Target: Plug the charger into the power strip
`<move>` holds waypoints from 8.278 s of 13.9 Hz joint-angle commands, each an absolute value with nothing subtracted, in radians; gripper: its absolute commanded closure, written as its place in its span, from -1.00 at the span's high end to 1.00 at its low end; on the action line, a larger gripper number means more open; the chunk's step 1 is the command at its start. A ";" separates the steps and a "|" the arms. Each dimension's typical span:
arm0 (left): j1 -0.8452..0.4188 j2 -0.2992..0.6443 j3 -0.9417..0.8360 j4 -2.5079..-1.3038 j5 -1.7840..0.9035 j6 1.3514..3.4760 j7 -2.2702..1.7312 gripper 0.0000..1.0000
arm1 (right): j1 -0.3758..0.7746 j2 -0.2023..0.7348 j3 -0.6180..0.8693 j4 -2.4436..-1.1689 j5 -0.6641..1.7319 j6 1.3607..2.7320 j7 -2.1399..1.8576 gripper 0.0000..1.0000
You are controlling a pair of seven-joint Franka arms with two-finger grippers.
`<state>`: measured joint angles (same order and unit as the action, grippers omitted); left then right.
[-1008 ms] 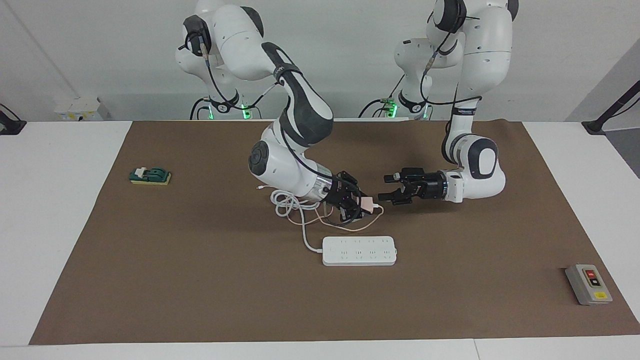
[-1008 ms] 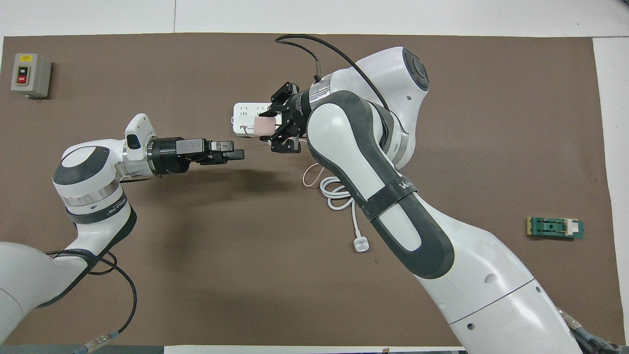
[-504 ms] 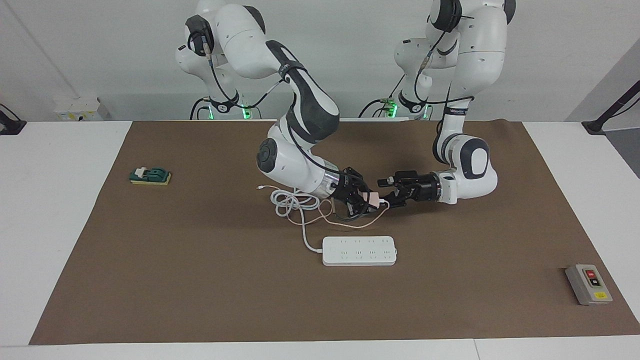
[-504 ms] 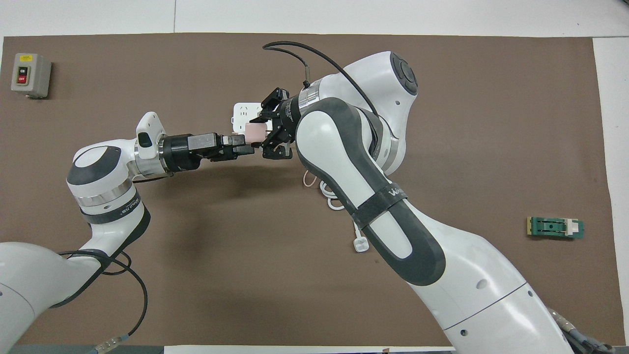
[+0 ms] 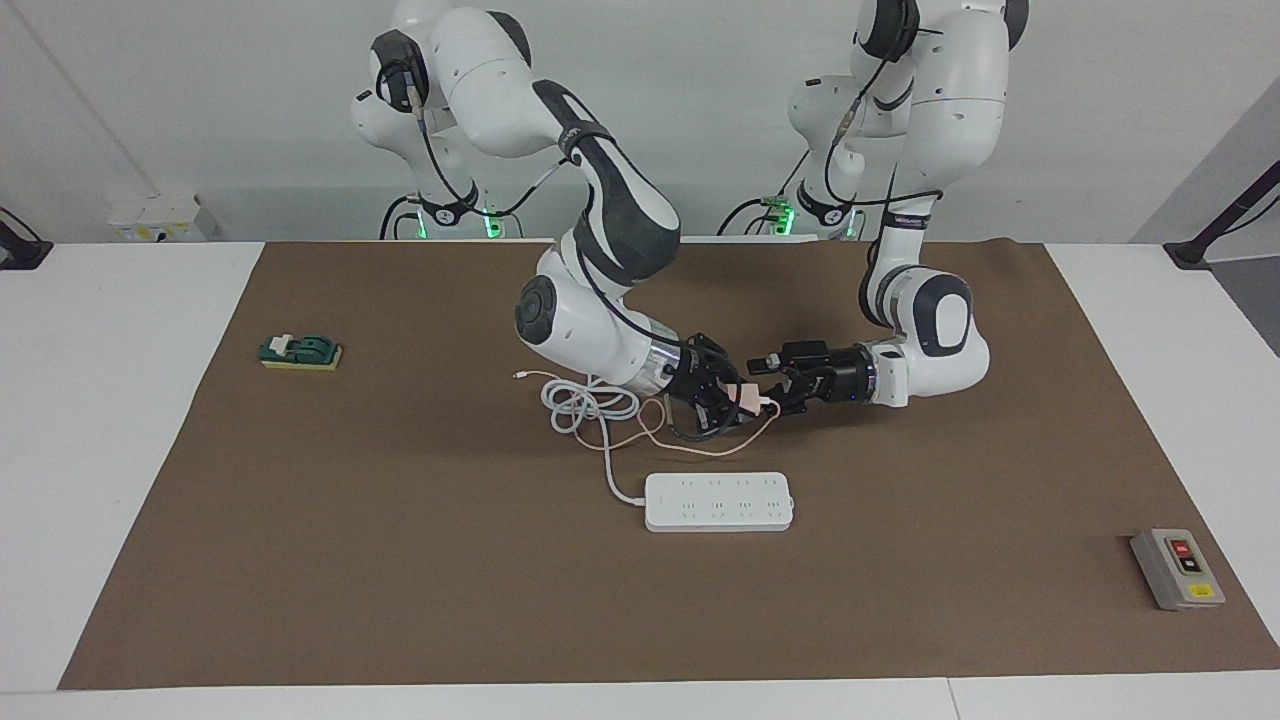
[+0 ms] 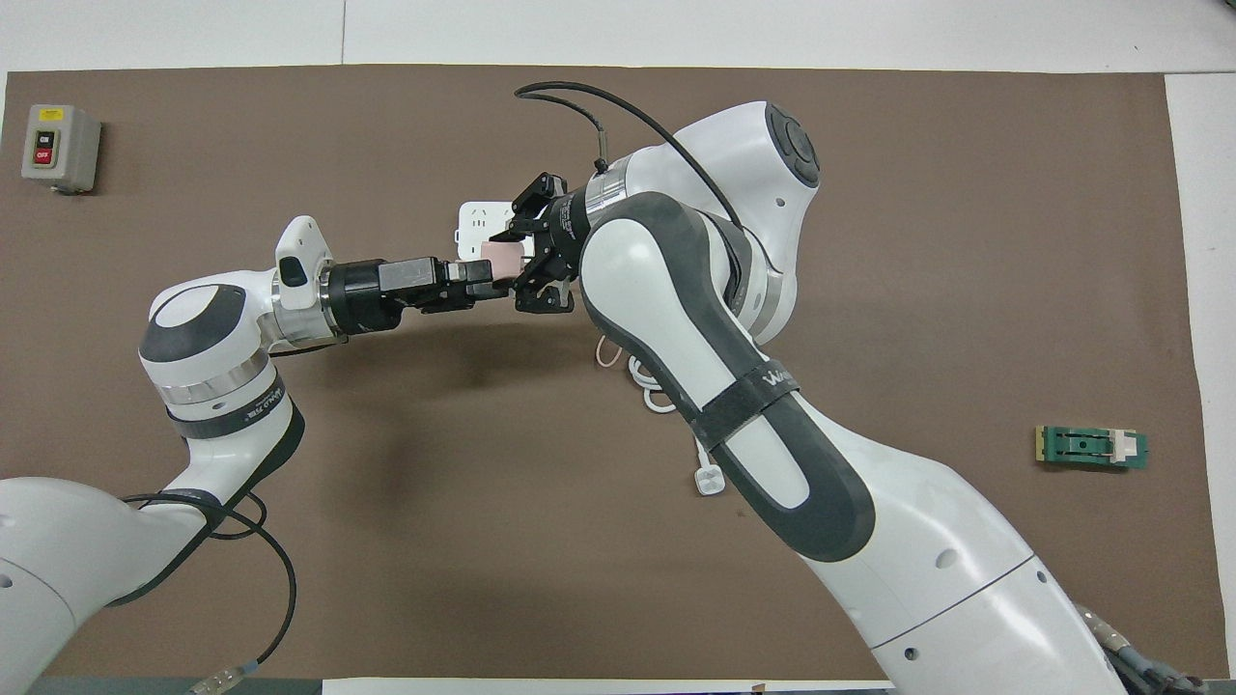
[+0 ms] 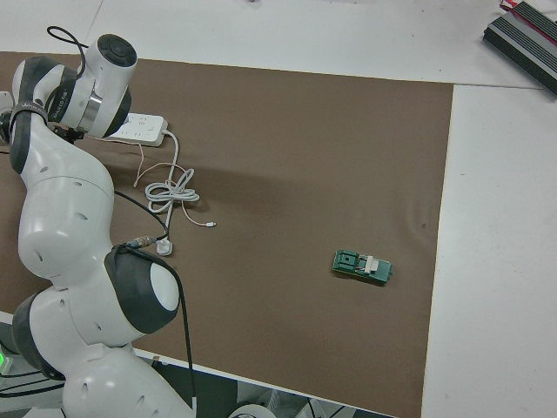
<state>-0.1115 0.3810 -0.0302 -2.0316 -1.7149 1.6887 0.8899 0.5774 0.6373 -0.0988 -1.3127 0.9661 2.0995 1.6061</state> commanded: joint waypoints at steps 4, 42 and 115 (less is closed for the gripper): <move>-0.129 0.390 -0.020 -1.994 -1.741 1.713 0.904 0.86 | 0.578 0.653 -0.097 -1.289 0.985 2.106 1.588 -1.00; -0.091 0.454 -0.014 -1.930 -1.663 1.623 0.977 -1.00 | 0.587 0.653 -0.097 -1.289 0.996 2.118 1.589 -1.00; -0.428 0.506 0.057 -1.278 0.044 1.819 -1.910 -1.00 | 0.035 -0.023 -0.095 -1.611 -0.063 1.485 -0.155 1.00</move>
<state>-0.4119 0.4649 0.0446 -1.3207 -0.0181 1.8194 -1.8474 0.0447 -0.0089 -0.1055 -1.6019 -0.0602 1.4914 -0.1612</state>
